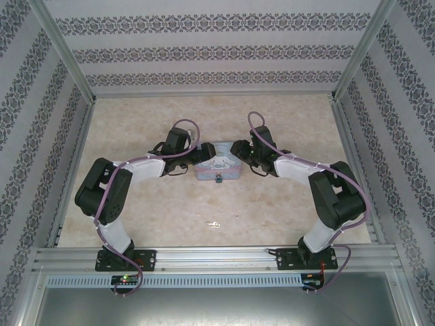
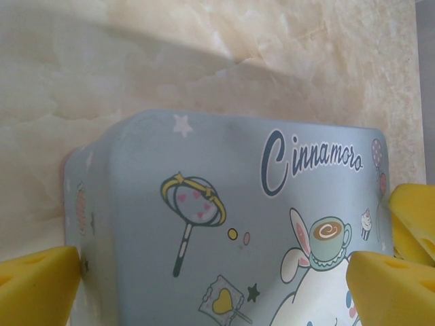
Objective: Unlock the padlock with the key
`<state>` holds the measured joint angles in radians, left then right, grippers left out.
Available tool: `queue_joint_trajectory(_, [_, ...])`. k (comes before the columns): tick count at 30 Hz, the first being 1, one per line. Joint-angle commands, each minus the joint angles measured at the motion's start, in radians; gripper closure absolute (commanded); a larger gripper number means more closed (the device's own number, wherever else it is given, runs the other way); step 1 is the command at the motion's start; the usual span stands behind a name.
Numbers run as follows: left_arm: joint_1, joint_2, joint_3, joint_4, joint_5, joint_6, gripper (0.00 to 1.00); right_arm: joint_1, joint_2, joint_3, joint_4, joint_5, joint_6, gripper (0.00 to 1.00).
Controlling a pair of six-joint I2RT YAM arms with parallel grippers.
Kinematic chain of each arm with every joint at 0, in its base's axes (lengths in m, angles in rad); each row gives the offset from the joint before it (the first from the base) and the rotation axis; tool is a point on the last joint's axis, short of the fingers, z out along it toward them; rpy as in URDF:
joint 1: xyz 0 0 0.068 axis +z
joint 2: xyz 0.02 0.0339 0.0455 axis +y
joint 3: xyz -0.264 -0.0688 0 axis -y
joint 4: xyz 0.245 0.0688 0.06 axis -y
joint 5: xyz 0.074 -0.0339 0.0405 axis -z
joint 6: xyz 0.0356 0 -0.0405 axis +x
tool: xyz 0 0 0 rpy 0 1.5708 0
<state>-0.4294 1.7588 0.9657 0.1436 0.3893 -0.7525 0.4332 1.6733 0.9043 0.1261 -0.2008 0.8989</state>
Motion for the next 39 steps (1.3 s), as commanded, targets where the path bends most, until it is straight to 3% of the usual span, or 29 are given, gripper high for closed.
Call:
queue_joint_trajectory(1, [0.008, -0.008, 0.003, 0.067, 0.059, 0.023, 0.0, 0.006, -0.005, 0.005, 0.059, -0.081, 0.023, 0.4])
queue_joint_trajectory(5, [0.052, -0.026, -0.001, 0.062, 0.054, 0.034, 0.0, -0.011, -0.063, -0.025, 0.051, -0.07, 0.011, 0.26])
queue_joint_trajectory(9, [0.093, -0.073, -0.005, 0.034, 0.053, 0.064, 0.01, -0.024, -0.142, -0.051, -0.014, -0.026, -0.039, 0.02])
queue_joint_trajectory(17, [0.13, -0.189, 0.018, -0.128, 0.025, 0.134, 0.01, -0.061, -0.309, -0.078, -0.134, 0.091, -0.204, 0.02])
queue_joint_trajectory(22, [0.132, -0.226, 0.09, -0.324, -0.071, 0.166, 0.01, -0.174, -0.365, -0.16, -0.059, -0.037, -0.14, 0.02])
queue_joint_trajectory(25, [0.132, -0.243, 0.101, -0.381, -0.093, 0.207, 0.01, -0.163, -0.369, -0.135, -0.144, -0.001, -0.195, 0.02])
queue_joint_trajectory(28, [0.132, -0.273, 0.07, -0.384, -0.096, 0.205, 0.01, -0.151, -0.366, -0.144, -0.166, -0.075, -0.237, 0.02])
queue_joint_trajectory(31, [0.132, -0.3, 0.034, -0.386, -0.084, 0.196, 0.01, -0.092, -0.384, -0.161, -0.216, -0.118, -0.282, 0.07])
queue_joint_trajectory(39, [0.134, -0.372, -0.054, -0.39, -0.123, 0.202, 0.01, 0.244, -0.45, -0.222, -0.393, 0.08, -0.372, 0.19])
